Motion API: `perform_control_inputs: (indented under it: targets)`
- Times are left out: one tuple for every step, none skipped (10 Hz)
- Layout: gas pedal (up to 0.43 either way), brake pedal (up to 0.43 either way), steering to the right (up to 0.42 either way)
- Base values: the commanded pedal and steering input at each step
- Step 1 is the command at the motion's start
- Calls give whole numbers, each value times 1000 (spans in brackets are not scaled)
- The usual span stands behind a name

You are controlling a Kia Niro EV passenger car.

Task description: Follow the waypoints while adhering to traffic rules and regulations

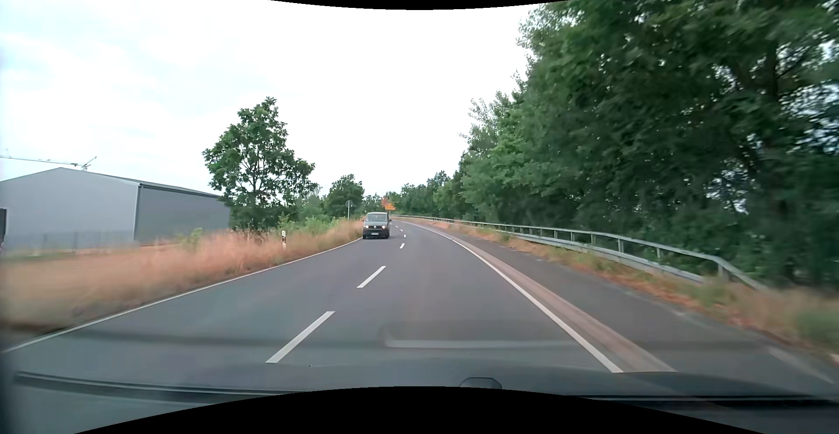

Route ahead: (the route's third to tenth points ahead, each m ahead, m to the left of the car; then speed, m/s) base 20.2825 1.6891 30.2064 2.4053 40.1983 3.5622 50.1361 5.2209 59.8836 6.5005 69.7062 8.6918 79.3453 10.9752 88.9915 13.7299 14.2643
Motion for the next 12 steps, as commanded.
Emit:
perform_control_inputs:
  targets:
    - [98, 0, -14]
    - [98, 0, -14]
    - [98, 0, -14]
    - [98, 0, -14]
    - [98, 0, -14]
    - [98, 0, -14]
    - [98, 0, -14]
    - [98, 0, -15]
    - [110, 0, -15]
    - [110, 0, -15]
    - [110, 0, -15]
    - [110, 0, -15]
